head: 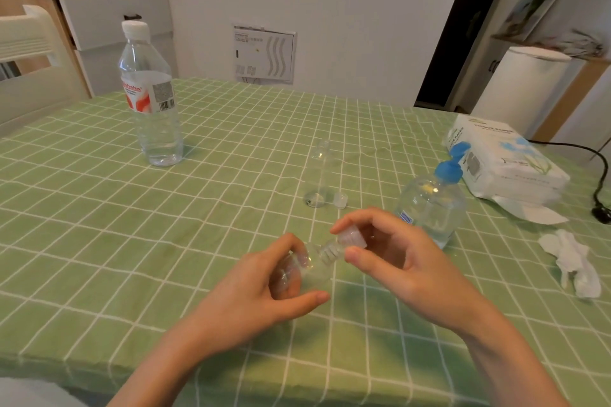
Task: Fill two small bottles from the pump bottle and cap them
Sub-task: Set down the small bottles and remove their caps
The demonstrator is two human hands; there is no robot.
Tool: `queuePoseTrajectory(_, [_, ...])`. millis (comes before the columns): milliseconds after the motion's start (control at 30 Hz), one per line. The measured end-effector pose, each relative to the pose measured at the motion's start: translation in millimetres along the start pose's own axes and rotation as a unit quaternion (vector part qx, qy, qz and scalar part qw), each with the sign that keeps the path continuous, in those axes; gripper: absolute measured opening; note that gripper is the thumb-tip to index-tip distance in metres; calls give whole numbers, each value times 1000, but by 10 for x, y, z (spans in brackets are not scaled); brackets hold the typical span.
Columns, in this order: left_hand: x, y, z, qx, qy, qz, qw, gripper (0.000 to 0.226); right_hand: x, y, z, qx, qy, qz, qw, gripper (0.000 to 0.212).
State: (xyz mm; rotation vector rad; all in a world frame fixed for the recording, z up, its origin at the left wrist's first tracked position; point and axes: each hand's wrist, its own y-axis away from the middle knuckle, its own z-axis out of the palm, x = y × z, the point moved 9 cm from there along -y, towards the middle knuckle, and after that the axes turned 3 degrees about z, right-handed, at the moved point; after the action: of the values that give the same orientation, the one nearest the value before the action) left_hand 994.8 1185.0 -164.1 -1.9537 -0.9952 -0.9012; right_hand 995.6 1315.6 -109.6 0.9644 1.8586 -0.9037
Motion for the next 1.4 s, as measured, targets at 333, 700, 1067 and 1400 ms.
queuePoseTrajectory(333, [-333, -35, -357, 196, 153, -68, 966, 44, 475, -310, -69, 108, -24, 106, 988, 21])
queuePoseTrajectory(700, [-396, -18, -437, 254, 174, -77, 948, 41, 807, -551, 191, 118, 40, 145, 982, 22])
queuePoseTrajectory(1067, [-400, -29, -425, 254, 174, -78, 948, 41, 884, -581, 220, 117, 103, 124, 980, 22])
queuePoseTrajectory(1400, [-326, -27, -409, 252, 169, -72, 950, 46, 855, -490, 135, 128, 91, 115, 981, 27])
